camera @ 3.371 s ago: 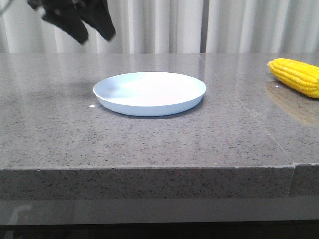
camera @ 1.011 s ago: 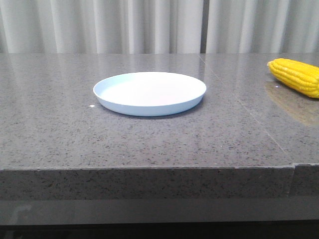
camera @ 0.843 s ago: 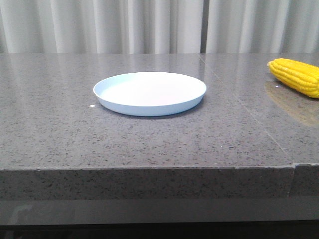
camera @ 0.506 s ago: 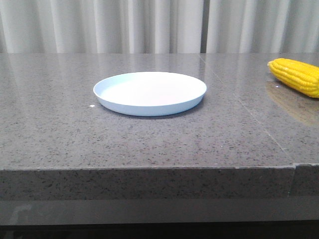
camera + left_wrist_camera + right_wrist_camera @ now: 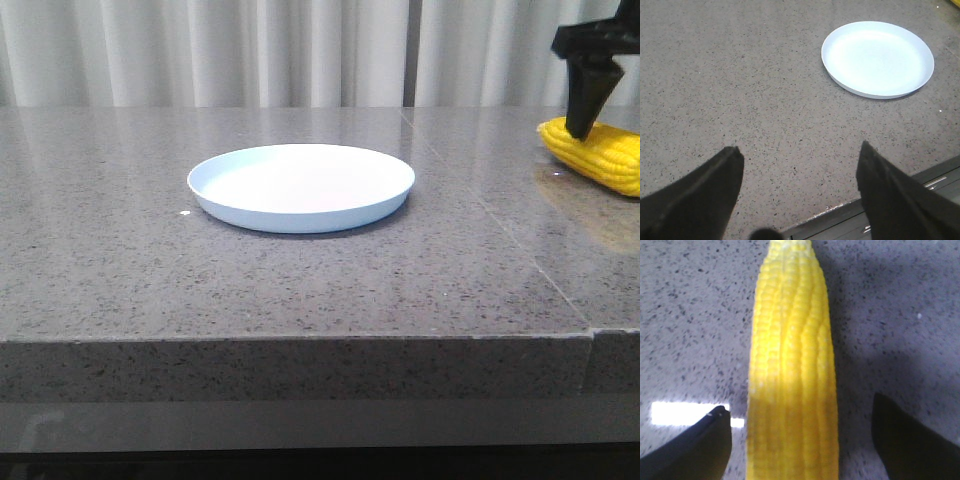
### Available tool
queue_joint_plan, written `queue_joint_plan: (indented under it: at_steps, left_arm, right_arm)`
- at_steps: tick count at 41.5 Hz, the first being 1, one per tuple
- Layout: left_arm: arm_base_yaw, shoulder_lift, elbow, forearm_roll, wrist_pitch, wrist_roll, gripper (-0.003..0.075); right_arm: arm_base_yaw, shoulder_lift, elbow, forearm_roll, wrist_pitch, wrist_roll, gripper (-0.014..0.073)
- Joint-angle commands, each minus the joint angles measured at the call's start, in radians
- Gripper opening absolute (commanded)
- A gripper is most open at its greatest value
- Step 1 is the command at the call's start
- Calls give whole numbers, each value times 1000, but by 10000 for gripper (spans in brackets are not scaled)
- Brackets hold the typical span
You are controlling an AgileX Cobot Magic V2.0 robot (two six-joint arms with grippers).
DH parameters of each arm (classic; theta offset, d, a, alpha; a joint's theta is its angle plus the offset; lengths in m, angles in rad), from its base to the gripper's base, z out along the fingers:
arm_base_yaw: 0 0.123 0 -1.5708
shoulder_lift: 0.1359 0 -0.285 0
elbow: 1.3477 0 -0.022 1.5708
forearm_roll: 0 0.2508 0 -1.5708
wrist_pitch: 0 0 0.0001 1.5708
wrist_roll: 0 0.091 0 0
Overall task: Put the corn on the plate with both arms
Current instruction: 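Close the right gripper around the middle of the corn cob, then lift the corn with the right gripper and carry it over the plate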
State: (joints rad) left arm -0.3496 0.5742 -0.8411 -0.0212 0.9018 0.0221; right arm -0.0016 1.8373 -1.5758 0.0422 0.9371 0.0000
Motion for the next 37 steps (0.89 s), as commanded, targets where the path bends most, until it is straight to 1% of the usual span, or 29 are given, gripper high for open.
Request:
queue_joint_plan:
  at_steps: [1, 6, 8, 10, 11, 12, 14, 17, 23, 26, 32, 37]
  left_arm:
    - [-9, 3, -24, -9, -73, -11, 473]
    - [-9, 3, -24, -9, -73, -11, 473]
    - [-9, 3, -24, -9, -73, -11, 473]
    - [-9, 3, -24, -9, -73, -11, 473]
    - [-9, 3, -24, -9, -73, -11, 473]
    - [-9, 3, -24, -9, -73, -11, 473]
    - [-9, 3, -24, -9, -73, -11, 473]
    - [-9, 3, -24, -9, -73, -11, 473]
    - [-9, 3, -24, -9, -73, -11, 473]
    - [-9, 3, -24, -9, -73, -11, 473]
    - [-9, 3, -24, -9, -73, -11, 473]
    - [-9, 3, -24, -9, -73, -11, 473]
  right_arm:
    - [-7, -7, -57, 2, -26, -11, 592]
    - [-7, 22, -61, 2, -23, -11, 591]
    - [-7, 25, -61, 2, -15, -11, 571]
    - [-7, 23, -61, 2, -6, -12, 520]
    - [-7, 22, -61, 2, -4, -12, 472]
    - [-7, 21, -61, 2, -2, -12, 444]
    - [-7, 20, -61, 2, 0, -12, 339]
    - [-7, 18, -61, 2, 1, -12, 260]
    - [10, -14, -61, 3, 7, -12, 248]
    - [34, -41, -66, 5, 12, -12, 248]
    - [114, -84, -127, 15, 72, -12, 248]
    - [202, -82, -224, 41, 171, -12, 248]
